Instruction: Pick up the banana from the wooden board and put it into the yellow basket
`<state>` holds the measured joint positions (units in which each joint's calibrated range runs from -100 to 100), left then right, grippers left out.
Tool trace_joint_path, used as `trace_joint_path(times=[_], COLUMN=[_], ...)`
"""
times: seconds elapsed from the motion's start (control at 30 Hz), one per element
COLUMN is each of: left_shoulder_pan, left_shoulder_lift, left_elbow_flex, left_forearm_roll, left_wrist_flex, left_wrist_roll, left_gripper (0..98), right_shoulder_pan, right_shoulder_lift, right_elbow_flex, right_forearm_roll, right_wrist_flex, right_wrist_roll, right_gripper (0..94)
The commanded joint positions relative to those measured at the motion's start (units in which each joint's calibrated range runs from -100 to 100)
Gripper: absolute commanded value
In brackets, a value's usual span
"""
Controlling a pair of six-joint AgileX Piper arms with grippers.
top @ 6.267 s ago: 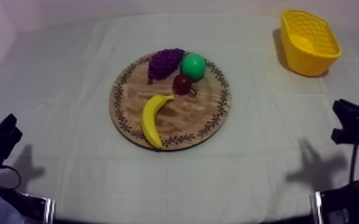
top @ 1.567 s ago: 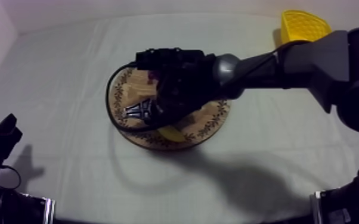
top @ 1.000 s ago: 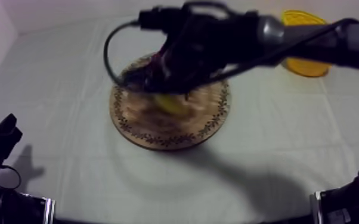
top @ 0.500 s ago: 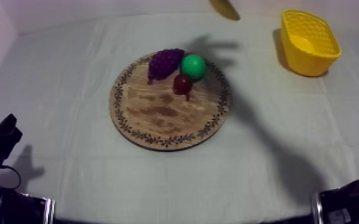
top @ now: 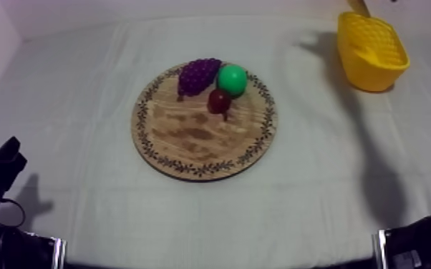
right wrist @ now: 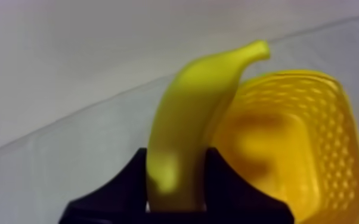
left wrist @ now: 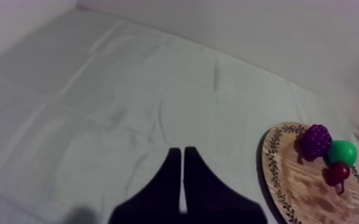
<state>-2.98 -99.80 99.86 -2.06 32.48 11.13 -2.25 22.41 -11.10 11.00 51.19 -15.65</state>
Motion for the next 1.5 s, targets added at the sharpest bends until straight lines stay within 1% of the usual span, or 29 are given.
trace_joint_path(times=[0.0,0.27,0.6,0.87,1.27,1.37,1.47], left_shoulder_pan=[-0.03,-0.03,-0.03,-0.03,-0.03,-0.03,-0.03], left_shoulder_lift=[-0.03,-0.03,-0.03,-0.03,-0.03,-0.03,-0.03], left_elbow_flex=[0.03,0.03,0.03,0.03,0.03,0.03,0.03], left_forearm_roll=[-0.01,-0.01,-0.01,-0.01,-0.01,-0.01,-0.01], left_wrist_flex=[0.02,0.02,0.02,0.02,0.02,0.02,0.02], left_wrist_roll=[-0.01,-0.02,-0.02,-0.02,-0.02,-0.02,-0.02], left_gripper=[0.1,0.1,0.1,0.1,0.1,0.1,0.1], right_shoulder_pan=[2.41,5.53,6.00,5.95,5.55,5.35,5.23], right_shoulder_lift=[0.37,3.95,7.31,10.29,11.71,10.93,8.89], right_elbow_flex=[1.05,4.77,8.43,9.30,9.76,10.54,12.68], right_forearm_roll=[0.27,1.64,3.48,5.78,7.19,7.77,8.50], right_wrist_flex=[-1.14,-5.72,-9.40,-10.71,-12.62,-12.84,-13.73], right_wrist_roll=[0.13,0.10,-1.23,-4.66,-6.99,-8.03,-8.99], right_gripper=[15.1,15.5,16.7,27.5,38.5,36.3,26.5])
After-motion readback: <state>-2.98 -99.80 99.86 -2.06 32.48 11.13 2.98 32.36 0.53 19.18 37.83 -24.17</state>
